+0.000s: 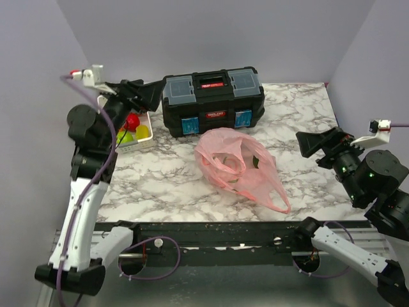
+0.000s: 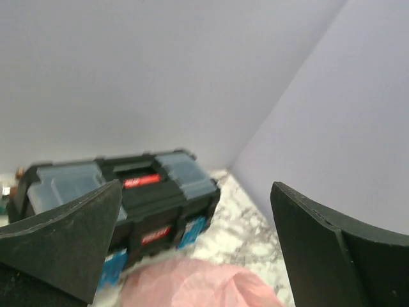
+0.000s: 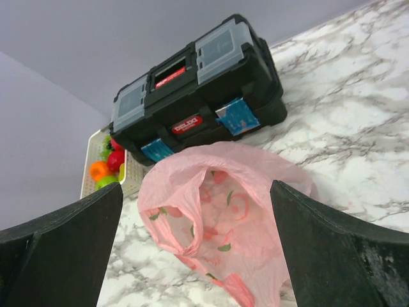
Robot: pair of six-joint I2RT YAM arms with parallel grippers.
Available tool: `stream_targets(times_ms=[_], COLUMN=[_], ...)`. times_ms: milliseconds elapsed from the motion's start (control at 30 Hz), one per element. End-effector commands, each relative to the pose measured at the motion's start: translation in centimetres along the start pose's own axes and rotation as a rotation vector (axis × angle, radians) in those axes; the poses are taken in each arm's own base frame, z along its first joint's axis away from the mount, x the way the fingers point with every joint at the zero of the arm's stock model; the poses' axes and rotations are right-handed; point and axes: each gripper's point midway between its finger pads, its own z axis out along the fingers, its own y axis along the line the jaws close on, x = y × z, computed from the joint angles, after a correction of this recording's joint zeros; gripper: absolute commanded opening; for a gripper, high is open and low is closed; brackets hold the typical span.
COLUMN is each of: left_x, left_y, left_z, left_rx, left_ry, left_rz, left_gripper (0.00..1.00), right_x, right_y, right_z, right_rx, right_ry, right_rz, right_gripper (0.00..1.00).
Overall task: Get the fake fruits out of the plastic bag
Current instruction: Take out the fake fruit from the plastic bag.
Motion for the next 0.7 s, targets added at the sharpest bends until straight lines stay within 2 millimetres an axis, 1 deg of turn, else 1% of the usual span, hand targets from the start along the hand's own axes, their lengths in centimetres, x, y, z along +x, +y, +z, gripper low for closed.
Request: stream_targets(times_ms=[0, 33, 100, 133, 167, 233, 300, 333, 400, 433, 467, 500, 533, 567, 600, 667], left_x=[-4.0, -5.0, -6.0, -6.2, -5.9, -4.2, -0.9, 1.0, 5.4, 7.8, 10.4, 12.6, 14.8, 16.7, 18.5, 21.5], left_y=[-5.5, -6.4, -7.3, -7.6, -7.6, -7.1, -6.7, -6.7, -7.4, -8.1, -9.3, -10.2, -11.6, -12.5, -13.6, -14.9], left_z=[-4.2, -5.4, -6.7, -6.9, -6.7, -5.7, -4.9, -4.6, -4.4, -4.4, -4.6, -4.8, -5.4, -5.8, -6.4, -7.1], left_rx=[0.208, 0.237, 0.263, 0.267, 0.256, 0.225, 0.245, 0.272, 0.346, 0.389, 0.438, 0.476, 0.527, 0.564, 0.607, 0.64], left_ry=[-0.224, -0.283, -0.349, -0.345, -0.312, -0.197, -0.077, -0.022, 0.111, 0.185, 0.265, 0.329, 0.387, 0.432, 0.469, 0.527], left_rz=[0.123, 0.139, 0.161, 0.184, 0.197, 0.191, 0.148, 0.121, 0.048, 0.021, 0.0, -0.01, -0.019, -0.019, 0.0, 0.053], left_gripper=[0.99, 0.99, 0.99, 0.99, 0.99, 0.99, 0.99, 0.99, 0.98, 0.98, 0.98, 0.98, 0.98, 0.98, 0.97, 0.97], right_x=[-1.9, -2.3, -2.8, -2.9, -2.9, -2.3, -0.4, 0.9, 4.5, 6.5, 8.6, 11.0, 13.0, 15.1, 16.8, 18.9], right_y=[-1.3, -1.3, -1.1, -1.0, -1.0, -1.2, -1.0, -0.8, -1.1, -1.8, -2.6, -3.8, -4.5, -5.3, -5.8, -6.9], right_z=[-0.3, -0.5, -0.7, -0.8, -0.9, -0.6, 0.3, 1.0, 2.7, 3.4, 4.2, 4.9, 5.4, 5.9, 6.2, 6.7], right_rx=[0.075, 0.072, 0.054, 0.048, 0.047, 0.056, 0.044, 0.036, 0.077, 0.122, 0.18, 0.24, 0.274, 0.309, 0.337, 0.39], right_ry=[-0.052, -0.063, -0.079, -0.083, -0.082, -0.066, -0.012, 0.03, 0.135, 0.193, 0.25, 0.311, 0.364, 0.425, 0.471, 0.524], right_rz=[-0.085, -0.096, -0.11, -0.111, -0.114, -0.116, -0.13, -0.136, -0.114, -0.102, -0.099, -0.115, -0.126, -0.141, -0.15, -0.169], right_gripper=[1.0, 1.0, 1.0, 1.0, 1.0, 1.0, 1.0, 1.0, 1.0, 1.0, 1.0, 1.0, 1.0, 1.0, 1.0, 1.0])
